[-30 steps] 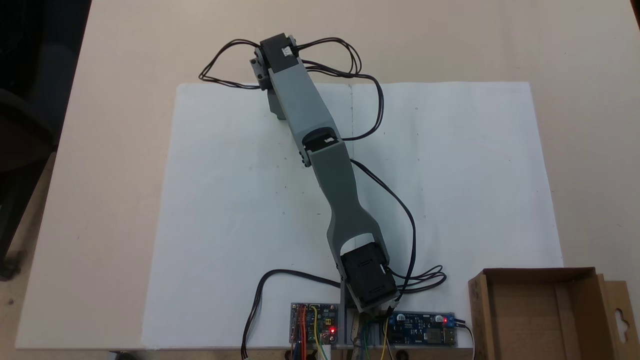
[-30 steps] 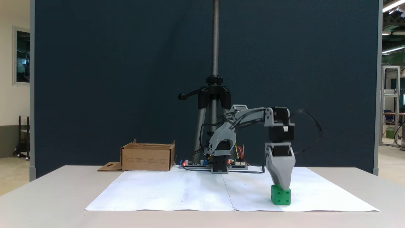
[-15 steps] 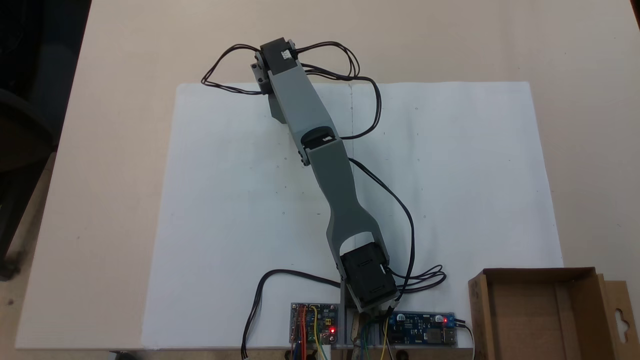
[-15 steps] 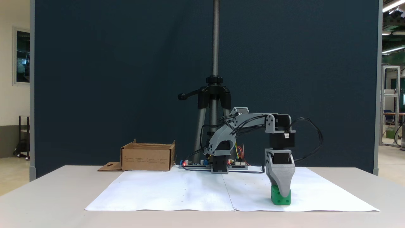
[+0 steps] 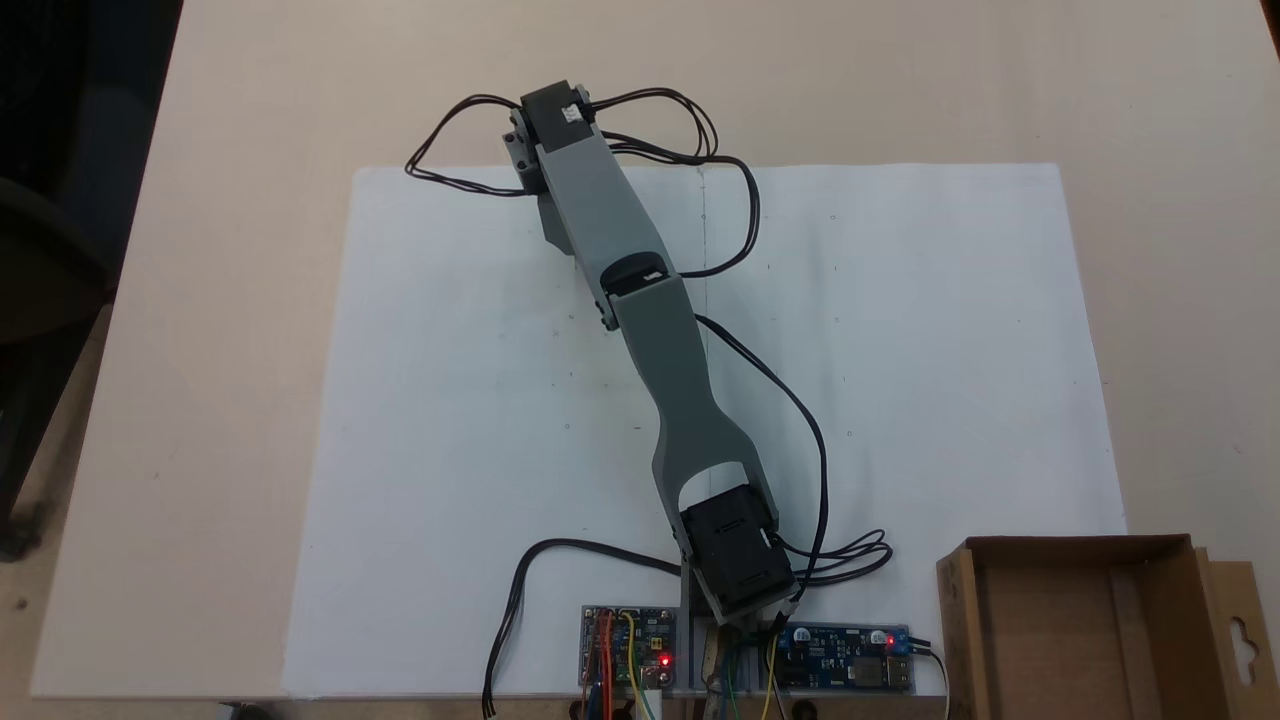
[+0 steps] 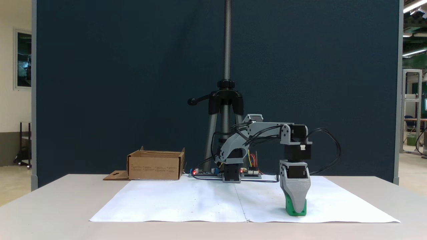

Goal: Grasp a green dice and put it in the bin.

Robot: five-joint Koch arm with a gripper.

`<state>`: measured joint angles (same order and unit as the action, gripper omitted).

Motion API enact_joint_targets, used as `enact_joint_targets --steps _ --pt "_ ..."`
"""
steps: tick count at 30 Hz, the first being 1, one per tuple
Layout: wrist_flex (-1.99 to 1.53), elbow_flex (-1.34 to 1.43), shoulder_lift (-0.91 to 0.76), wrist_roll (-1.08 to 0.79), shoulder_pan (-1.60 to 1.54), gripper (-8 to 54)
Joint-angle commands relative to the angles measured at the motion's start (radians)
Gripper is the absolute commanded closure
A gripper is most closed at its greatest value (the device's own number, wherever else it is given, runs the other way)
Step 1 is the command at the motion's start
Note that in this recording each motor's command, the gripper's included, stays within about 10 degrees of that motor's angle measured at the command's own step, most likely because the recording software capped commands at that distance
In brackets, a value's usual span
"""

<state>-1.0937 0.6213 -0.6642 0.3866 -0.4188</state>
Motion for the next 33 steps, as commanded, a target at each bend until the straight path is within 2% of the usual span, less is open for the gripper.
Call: enact_joint_targets --steps 1,6,9,10,17,18,20,27,33 --pt "-0.075 -0.031 -0.028 0.081 -0.015 13.7" --pt "-0.089 -0.031 -0.025 0.081 -0.015 13.9" --pt "-0.089 -0.031 -0.025 0.08 -0.015 22.4" --pt "-0.089 -0.031 -0.025 0.08 -0.015 23.0" --pt "-0.1 -0.031 -0.025 0.081 -0.012 23.0" --pt "-0.11 -0.031 -0.025 0.08 -0.012 24.0" --pt "-0.112 -0.031 -0.025 0.08 -0.012 30.4" --pt "-0.16 -0.031 -0.028 0.086 -0.009 30.9" --pt "-0.187 -0.031 -0.118 0.109 0.046 30.9"
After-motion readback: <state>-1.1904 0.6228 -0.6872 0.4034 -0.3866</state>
